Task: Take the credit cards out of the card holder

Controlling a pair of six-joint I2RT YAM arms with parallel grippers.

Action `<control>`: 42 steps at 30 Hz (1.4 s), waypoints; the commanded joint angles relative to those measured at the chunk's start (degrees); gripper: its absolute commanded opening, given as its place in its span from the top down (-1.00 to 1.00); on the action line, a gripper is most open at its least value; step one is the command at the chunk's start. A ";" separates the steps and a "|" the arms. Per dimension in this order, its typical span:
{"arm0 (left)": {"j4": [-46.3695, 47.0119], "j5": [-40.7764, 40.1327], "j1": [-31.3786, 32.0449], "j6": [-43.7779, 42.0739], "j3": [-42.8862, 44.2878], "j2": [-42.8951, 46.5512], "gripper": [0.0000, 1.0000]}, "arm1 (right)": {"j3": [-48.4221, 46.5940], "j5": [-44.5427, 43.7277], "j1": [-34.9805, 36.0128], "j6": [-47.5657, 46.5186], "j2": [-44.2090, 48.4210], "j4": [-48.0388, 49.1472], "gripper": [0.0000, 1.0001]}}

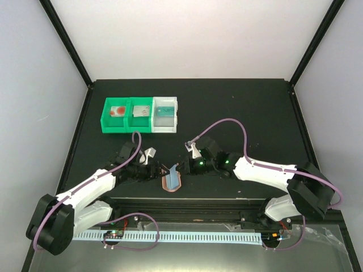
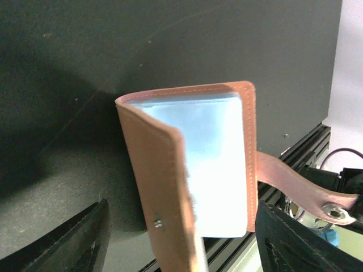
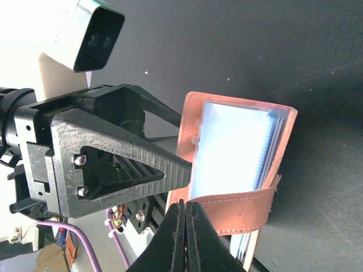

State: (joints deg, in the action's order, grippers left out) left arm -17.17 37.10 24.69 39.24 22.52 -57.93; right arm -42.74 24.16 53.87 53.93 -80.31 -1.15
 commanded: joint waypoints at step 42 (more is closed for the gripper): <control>1.99 -1.32 -0.39 -4.24 0.11 -6.62 0.97 | 1.43 -24.73 -1.49 -10.13 8.00 -24.47 0.30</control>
State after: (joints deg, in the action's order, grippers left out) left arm -16.21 35.57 24.69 35.53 21.37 -64.58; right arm -39.38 -2.02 52.62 42.78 -75.24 -24.53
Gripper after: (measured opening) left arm 0.042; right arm 0.287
